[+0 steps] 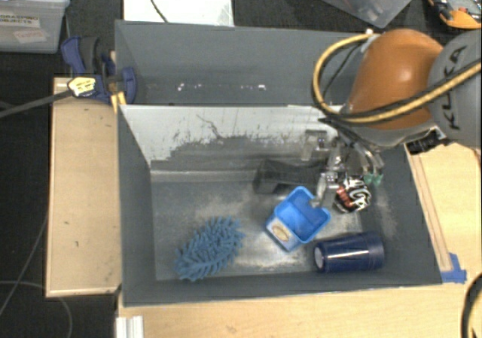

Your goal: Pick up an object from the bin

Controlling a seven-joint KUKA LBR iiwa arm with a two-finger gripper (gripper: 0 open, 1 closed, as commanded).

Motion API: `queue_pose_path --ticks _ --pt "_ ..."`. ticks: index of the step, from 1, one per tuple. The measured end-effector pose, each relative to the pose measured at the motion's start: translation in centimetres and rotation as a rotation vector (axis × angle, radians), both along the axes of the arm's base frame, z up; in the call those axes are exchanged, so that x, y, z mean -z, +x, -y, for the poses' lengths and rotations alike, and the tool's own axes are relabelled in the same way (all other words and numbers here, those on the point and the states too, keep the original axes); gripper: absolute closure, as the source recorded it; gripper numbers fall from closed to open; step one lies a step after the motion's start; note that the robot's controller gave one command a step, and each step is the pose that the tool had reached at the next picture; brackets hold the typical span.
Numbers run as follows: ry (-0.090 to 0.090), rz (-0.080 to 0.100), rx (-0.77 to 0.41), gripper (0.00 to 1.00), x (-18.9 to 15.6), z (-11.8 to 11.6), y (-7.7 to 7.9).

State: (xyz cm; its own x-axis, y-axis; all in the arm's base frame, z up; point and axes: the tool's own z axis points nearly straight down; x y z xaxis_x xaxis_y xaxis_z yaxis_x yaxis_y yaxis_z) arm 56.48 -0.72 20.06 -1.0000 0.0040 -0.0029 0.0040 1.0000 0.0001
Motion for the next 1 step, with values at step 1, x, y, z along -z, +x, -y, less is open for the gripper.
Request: queue_pose_path --ticks 1 --pt "0.002 -0.002 0.134 0.0 4.13 -2.25 -2.17"
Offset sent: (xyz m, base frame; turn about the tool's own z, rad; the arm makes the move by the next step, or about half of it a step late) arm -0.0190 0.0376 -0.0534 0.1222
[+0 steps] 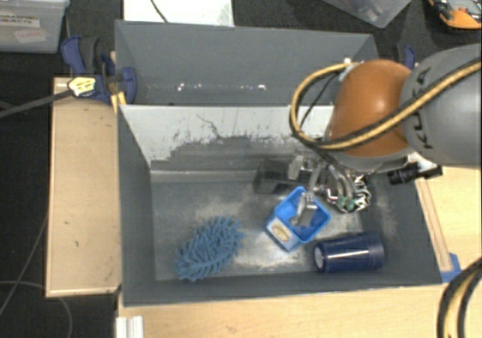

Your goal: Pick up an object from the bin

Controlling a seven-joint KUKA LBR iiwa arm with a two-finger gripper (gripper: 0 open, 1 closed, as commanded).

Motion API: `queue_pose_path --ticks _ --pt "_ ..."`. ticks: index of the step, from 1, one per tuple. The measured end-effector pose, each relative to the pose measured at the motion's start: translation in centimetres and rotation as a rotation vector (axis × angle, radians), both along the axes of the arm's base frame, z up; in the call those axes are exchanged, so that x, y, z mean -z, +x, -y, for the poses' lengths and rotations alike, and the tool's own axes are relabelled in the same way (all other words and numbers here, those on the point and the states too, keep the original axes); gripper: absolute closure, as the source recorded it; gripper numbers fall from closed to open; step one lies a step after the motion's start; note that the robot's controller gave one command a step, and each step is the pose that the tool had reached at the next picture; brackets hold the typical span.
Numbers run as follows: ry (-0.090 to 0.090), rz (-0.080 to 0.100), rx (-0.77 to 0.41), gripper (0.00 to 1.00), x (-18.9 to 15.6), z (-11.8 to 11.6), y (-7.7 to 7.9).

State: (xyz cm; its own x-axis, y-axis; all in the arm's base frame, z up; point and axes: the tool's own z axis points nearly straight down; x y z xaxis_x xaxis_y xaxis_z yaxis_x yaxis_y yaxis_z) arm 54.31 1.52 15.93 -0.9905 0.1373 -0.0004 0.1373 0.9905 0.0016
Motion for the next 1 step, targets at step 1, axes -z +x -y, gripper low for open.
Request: queue_pose_path --ticks 1 --pt "-0.001 0.005 -0.015 0.0 1.17 -1.54 0.32"
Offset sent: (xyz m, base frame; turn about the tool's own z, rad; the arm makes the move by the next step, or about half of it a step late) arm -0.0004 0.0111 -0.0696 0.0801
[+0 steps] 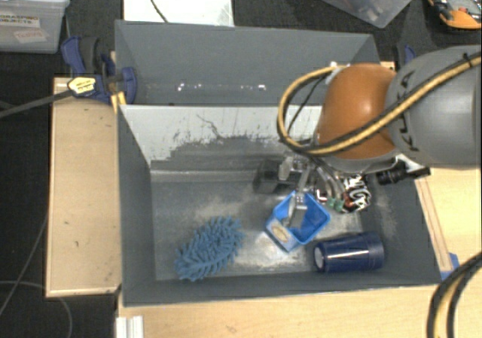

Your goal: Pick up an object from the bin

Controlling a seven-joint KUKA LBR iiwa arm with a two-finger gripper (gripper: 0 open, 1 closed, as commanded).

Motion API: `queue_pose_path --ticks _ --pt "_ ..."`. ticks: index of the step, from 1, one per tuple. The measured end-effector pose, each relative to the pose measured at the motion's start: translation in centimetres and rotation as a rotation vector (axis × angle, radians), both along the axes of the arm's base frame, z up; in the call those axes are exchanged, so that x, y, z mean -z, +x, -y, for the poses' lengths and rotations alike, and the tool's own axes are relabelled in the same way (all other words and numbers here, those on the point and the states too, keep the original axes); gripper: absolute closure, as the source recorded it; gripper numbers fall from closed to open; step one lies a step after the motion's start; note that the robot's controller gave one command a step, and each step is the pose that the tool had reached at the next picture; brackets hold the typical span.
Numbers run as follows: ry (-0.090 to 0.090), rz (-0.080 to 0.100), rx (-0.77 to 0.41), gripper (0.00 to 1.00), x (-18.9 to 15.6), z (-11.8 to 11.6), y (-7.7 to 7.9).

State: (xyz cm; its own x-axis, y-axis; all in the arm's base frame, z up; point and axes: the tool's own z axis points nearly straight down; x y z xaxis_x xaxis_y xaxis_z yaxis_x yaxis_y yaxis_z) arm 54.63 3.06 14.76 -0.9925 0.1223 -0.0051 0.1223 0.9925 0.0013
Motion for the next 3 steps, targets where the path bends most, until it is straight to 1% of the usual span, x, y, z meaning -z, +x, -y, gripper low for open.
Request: queue_pose_path --ticks 1,2,3 --pt "0.001 0.003 0.095 0.0 5.8 0.4 -0.2" --pt "0.0 0.007 0.074 1.0 2.7 0.4 -0.5" --pt "0.0 0.007 0.073 1.0 2.7 0.4 -0.5"
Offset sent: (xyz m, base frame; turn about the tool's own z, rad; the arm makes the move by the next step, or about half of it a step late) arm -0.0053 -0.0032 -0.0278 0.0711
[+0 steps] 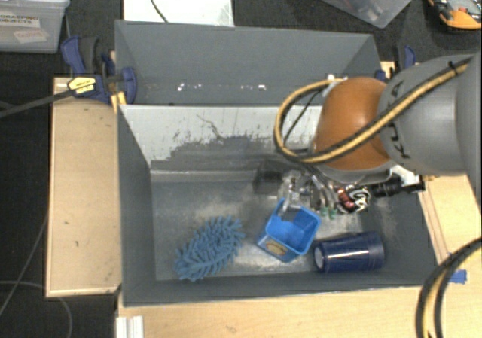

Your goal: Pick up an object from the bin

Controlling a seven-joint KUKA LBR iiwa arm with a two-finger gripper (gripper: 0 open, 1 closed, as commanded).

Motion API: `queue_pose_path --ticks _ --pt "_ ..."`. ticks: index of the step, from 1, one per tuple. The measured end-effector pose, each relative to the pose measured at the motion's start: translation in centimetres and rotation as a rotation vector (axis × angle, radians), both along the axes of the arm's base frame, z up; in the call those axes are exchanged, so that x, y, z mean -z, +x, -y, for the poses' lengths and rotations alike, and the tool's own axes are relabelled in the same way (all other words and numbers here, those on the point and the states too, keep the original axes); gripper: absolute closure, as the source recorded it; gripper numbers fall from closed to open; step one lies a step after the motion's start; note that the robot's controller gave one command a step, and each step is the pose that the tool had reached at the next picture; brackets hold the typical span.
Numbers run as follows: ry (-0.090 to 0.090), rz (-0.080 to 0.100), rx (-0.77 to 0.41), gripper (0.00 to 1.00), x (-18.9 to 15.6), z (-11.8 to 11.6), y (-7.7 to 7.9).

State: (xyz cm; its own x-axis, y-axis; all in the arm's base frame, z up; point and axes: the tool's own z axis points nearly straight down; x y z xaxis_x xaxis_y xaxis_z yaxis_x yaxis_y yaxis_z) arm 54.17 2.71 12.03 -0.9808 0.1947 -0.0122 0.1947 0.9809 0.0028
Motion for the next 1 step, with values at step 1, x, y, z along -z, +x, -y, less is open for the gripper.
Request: queue_pose_path --ticks 1 --pt "0.0 0.005 0.046 0.0 0.71 2.69 0.96"
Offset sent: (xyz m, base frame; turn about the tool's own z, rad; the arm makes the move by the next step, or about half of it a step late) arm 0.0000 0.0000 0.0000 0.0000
